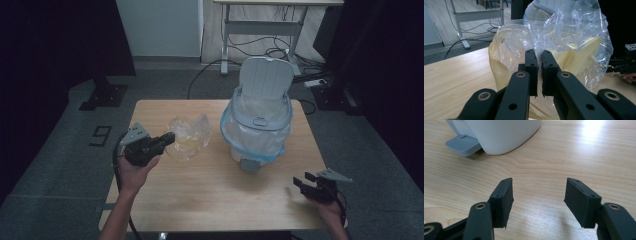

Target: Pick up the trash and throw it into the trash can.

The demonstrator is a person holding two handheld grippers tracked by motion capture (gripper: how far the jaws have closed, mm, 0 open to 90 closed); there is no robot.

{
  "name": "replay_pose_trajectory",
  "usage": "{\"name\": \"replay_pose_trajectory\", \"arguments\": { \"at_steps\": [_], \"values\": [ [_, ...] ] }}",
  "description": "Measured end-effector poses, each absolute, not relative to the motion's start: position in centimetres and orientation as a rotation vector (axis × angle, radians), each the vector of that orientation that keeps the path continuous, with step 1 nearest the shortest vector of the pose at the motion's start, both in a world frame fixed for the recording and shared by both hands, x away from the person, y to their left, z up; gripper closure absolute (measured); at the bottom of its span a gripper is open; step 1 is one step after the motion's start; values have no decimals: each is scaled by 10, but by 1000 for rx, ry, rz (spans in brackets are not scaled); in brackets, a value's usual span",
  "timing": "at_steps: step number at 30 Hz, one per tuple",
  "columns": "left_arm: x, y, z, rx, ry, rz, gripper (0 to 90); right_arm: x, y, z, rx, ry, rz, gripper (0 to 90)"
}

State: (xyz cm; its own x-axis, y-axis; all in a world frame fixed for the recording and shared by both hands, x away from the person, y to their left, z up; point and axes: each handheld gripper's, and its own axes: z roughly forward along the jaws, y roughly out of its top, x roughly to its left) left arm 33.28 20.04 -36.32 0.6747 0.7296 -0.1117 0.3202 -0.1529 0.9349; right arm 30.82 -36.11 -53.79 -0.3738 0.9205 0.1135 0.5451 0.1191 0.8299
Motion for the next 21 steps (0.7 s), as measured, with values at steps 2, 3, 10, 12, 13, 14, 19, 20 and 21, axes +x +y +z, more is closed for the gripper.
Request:
{"name": "replay_pose_trajectory", "arguments": {
  "at_steps": [2,3,10,12,13,14,19,20,21],
  "values": [
    [333,200,-362,1746,845,446,851,308,-361,-538,1417,1972,1162,390],
    [333,199,-362,1747,843,446,850,308,-361,-538,1418,1972,1162,390],
    [336,197,-357,1747,837,441,850,309,-361,-539,1416,1977,1157,390],
    [337,196,-355,1747,834,442,850,309,-361,-539,1416,1977,1157,390],
    [337,195,-354,1746,832,441,850,309,-361,-539,1417,1977,1157,390],
    [337,194,-353,1747,829,442,850,309,-361,-539,1418,1977,1156,390],
    [339,191,-347,1744,819,445,849,309,-361,-539,1418,1979,1155,390],
    [339,190,-346,1744,818,444,849,309,-361,-539,1418,1980,1154,390],
    [340,189,-345,1743,814,446,849,309,-361,-540,1418,1981,1153,390]
  ]
}}
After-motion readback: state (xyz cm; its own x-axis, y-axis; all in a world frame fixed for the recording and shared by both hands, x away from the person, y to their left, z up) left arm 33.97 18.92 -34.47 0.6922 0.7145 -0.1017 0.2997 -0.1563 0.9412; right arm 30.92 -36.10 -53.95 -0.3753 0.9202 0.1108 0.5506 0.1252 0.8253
